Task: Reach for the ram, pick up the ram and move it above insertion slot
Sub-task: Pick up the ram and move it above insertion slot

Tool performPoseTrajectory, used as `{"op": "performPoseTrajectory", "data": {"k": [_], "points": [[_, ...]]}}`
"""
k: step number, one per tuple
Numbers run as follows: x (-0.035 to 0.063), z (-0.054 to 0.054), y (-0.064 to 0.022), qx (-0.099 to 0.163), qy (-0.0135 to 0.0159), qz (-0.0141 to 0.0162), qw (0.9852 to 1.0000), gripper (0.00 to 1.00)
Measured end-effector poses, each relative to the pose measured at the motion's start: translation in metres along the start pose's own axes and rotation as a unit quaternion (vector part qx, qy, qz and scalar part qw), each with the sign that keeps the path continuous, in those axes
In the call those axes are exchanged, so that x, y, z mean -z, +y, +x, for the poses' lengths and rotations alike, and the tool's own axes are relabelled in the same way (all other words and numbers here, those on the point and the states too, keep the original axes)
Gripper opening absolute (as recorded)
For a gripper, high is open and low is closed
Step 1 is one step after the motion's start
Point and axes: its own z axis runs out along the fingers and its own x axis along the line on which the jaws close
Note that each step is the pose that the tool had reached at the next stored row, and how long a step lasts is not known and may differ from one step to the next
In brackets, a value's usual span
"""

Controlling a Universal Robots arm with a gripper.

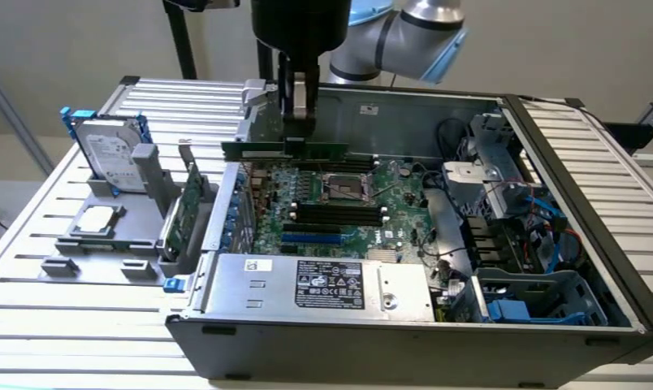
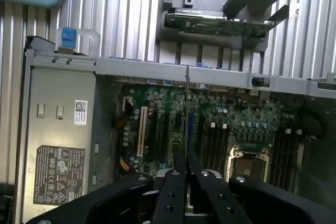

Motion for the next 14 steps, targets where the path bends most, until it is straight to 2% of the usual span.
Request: {"op": "performPoseTrajectory", "data": {"k": [7, 14], "points": [[-0.0019, -0.017, -0.0197, 0.000, 0.0021, -0.0001, 1.0000, 0.13], [-0.0041, -0.034, -0.0379, 0.000, 0.0053, -0.0004, 1.0000, 0.13]]}}
